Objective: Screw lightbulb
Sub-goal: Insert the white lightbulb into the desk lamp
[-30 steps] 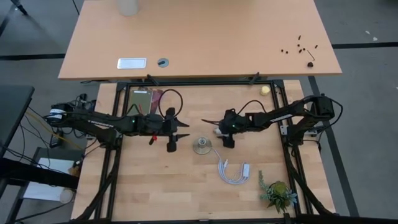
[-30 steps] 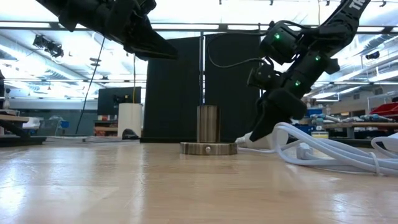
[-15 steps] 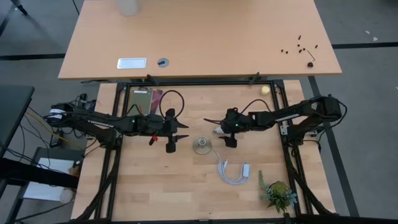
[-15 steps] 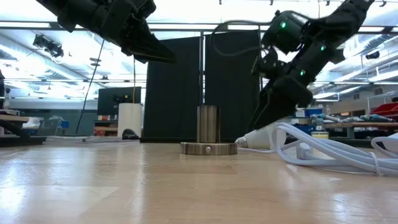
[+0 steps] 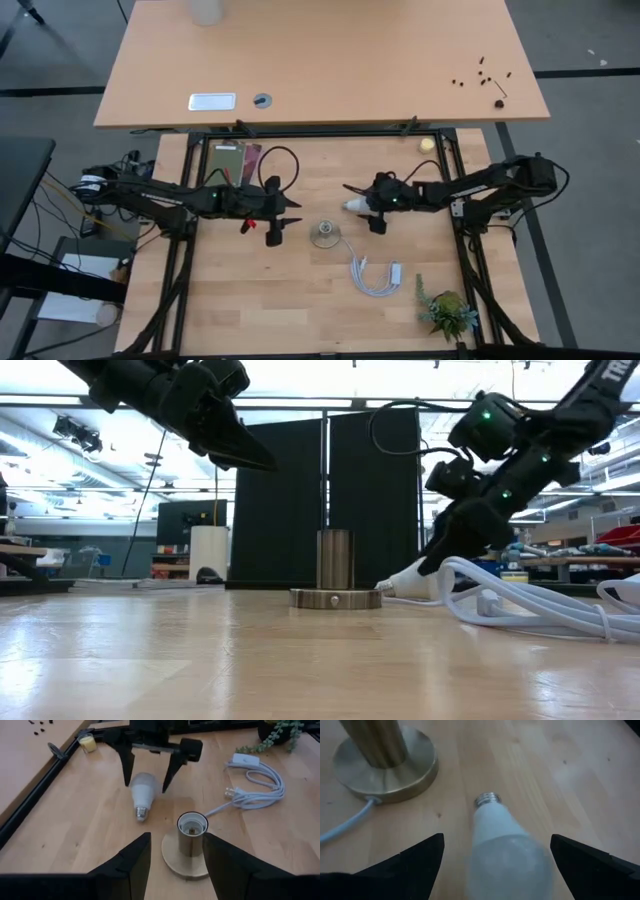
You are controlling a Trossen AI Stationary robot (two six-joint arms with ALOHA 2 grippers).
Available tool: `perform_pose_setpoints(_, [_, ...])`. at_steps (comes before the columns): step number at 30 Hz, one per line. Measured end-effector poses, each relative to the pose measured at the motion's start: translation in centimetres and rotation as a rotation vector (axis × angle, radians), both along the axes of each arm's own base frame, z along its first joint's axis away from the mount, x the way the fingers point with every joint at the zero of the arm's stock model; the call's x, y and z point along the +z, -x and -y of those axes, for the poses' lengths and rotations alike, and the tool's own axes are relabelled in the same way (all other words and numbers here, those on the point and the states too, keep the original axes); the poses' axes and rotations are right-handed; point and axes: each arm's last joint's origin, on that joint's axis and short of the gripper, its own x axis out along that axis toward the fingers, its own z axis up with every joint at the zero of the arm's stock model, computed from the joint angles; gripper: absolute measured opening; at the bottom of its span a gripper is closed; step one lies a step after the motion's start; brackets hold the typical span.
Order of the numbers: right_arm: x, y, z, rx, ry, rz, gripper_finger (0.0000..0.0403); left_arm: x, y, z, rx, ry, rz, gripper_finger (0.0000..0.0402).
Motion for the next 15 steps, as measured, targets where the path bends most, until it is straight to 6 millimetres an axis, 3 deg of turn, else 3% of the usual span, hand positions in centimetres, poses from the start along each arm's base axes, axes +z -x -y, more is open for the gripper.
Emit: perform_pose_setpoints(15, [-3.9,-2.2,0.1,0.018,-0.020,0.032,0.0373,0.2,-0.1,0.5,-0.001,0.046,0.030,0.0181])
